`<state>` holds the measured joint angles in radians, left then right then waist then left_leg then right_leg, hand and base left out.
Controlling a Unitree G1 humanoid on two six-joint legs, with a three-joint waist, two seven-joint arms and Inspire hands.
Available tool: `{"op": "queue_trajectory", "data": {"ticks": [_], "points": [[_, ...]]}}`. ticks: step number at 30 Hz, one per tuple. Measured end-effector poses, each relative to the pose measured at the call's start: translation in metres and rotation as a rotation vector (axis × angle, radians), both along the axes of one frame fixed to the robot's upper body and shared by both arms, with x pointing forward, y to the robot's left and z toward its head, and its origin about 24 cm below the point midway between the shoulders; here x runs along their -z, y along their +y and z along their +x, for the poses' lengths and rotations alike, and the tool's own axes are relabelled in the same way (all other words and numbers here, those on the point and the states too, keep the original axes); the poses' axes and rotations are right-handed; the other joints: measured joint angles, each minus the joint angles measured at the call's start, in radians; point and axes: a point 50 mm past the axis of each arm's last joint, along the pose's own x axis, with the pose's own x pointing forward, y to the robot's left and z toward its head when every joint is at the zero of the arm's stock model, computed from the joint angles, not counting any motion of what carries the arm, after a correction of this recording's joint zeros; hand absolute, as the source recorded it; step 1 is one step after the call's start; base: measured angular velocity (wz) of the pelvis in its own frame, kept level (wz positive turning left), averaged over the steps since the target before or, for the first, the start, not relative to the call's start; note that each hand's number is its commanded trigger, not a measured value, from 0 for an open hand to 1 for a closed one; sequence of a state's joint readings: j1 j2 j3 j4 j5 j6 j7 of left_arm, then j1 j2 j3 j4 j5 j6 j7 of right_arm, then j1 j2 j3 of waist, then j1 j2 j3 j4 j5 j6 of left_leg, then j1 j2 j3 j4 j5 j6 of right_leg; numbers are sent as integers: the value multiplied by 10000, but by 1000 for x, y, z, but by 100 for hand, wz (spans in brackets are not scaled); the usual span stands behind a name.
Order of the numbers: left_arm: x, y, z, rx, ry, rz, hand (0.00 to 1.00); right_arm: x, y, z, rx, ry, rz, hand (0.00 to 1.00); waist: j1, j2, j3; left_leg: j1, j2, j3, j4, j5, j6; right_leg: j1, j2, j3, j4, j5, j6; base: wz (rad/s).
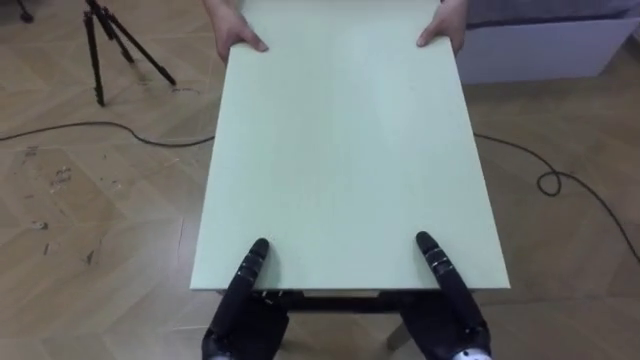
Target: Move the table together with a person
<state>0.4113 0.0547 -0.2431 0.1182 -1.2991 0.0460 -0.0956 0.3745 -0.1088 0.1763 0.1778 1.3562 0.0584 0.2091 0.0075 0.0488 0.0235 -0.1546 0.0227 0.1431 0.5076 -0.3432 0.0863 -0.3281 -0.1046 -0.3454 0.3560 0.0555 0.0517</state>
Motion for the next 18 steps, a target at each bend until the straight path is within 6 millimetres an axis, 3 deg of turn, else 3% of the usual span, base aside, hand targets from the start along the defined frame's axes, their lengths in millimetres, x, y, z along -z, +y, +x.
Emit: {"op": "queue_trajectory", "data": {"ticks": [1, 2, 4, 6, 9, 11, 12, 13, 14, 15, 16, 18], "points": [[0, -1, -1, 141, 23, 40, 100, 1, -2, -5, 108, 87, 60, 100, -83, -13, -8, -16, 6, 157, -119, 175, 45, -76, -329, 578, 1175, -528, -121, 58], [0, -2, -1, 226, 37, 80, 100, 2, -2, -8, 178, 135, 110, 100, -106, -37, -23, -17, 3, 268, -243, 295, 53, -68, -552, 761, 1830, -889, -121, 54], [0, -1, 0, 323, -25, 213, 100, 2, -2, -10, 251, 152, 264, 100, -40, -99, -62, -183, -3, 631, -565, 704, 77, 324, -1267, 1301, 3467, -1817, 127, 26], [-1, 1, 0, 320, -72, 242, 100, 2, 0, -10, 252, 159, 356, 100, 64, -146, -72, -295, -13, 684, -709, 933, 78, 905, -1514, 1546, 3981, -2064, 208, 9], [-4, 4, 2, 379, -262, 502, 100, 2, 4, -11, 304, 167, 588, 100, 240, -488, -66, -614, 57, 991, -790, 1206, 52, 1411, -1801, 1570, 4849, -2177, 232, 20], [-4, 4, 3, 384, -303, 527, 100, 2, 5, -11, 358, 132, 596, 100, 192, -717, 6, -771, 164, 1175, -789, 1373, -82, 1468, -1804, 1566, 4665, -2275, 305, 31], [-5, 4, 2, 415, -302, 534, 100, 2, 5, -12, 378, 150, 628, 100, 194, -713, -36, -895, 161, 1106, -899, 1494, -183, 1391, -1471, 1569, 4220, -2264, 364, -8], [-5, 4, 2, 380, -319, 548, 100, 2, 6, -11, 329, 128, 657, 100, 340, -618, -234, -1053, 183, 993, -1326, 1791, -177, 1456, -1097, 1762, 3310, -2313, 598, -33], [-6, 6, 2, 296, -391, 589, 100, 1, 7, -9, 261, 65, 669, 100, 527, -649, -230, -1105, 208, 1014, -1584, 1998, -171, 1600, -965, 1870, 2911, -2361, 680, -39], [-8, 10, 3, 144, -604, 728, 100, 0, 13, -6, 194, -20, 817, 100, 490, -835, -159, -1177, 336, 1238, -1843, 2319, -90, 1791, -960, 1867, 2805, -2566, 658, 9], [-10, 13, 6, 235, -709, 940, 100, 1, 17, -9, 295, 49, 997, 100, 451, -1153, -166, -1198, 309, 1631, -1812, 2475, -83, 2129, -1135, 1825, 3177, -2856, 616, 31], [-12, 15, 10, 300, -887, 1067, 100, 0, 20, -6, 316, -24, 1134, 100, 607, -1507, -104, -1437, 304, 2048, -1500, 2507, -50, 2479, -1212, 1834, 2753, -3433, 593, 0]]}}
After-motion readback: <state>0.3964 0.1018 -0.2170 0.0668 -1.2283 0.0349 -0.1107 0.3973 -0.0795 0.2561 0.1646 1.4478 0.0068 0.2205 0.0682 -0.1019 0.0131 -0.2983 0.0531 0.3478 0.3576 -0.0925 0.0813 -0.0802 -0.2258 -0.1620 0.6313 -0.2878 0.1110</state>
